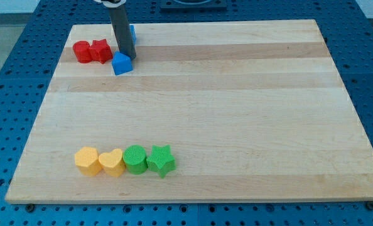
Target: Push red circle down a bit
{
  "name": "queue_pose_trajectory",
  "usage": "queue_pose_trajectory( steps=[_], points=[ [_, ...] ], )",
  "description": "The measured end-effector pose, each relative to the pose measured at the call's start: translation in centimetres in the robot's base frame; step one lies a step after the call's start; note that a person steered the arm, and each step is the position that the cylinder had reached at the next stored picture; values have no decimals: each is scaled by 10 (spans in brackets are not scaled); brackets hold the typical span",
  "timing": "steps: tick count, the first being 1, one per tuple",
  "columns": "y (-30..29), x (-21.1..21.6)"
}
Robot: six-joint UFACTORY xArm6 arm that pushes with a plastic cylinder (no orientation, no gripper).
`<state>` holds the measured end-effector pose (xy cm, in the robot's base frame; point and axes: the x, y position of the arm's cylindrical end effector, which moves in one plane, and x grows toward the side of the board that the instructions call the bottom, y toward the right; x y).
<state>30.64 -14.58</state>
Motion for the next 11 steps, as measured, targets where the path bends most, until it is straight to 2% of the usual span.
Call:
queue_pose_trajectory(
  steps=[2, 3, 4, 5, 6, 7, 9, 11],
  points=[
    [5, 27],
    [-30, 6],
    [-62, 27],
    [-28, 59],
    [47, 62],
    [30, 62],
    [-152, 48],
    [-159, 37]
  ],
)
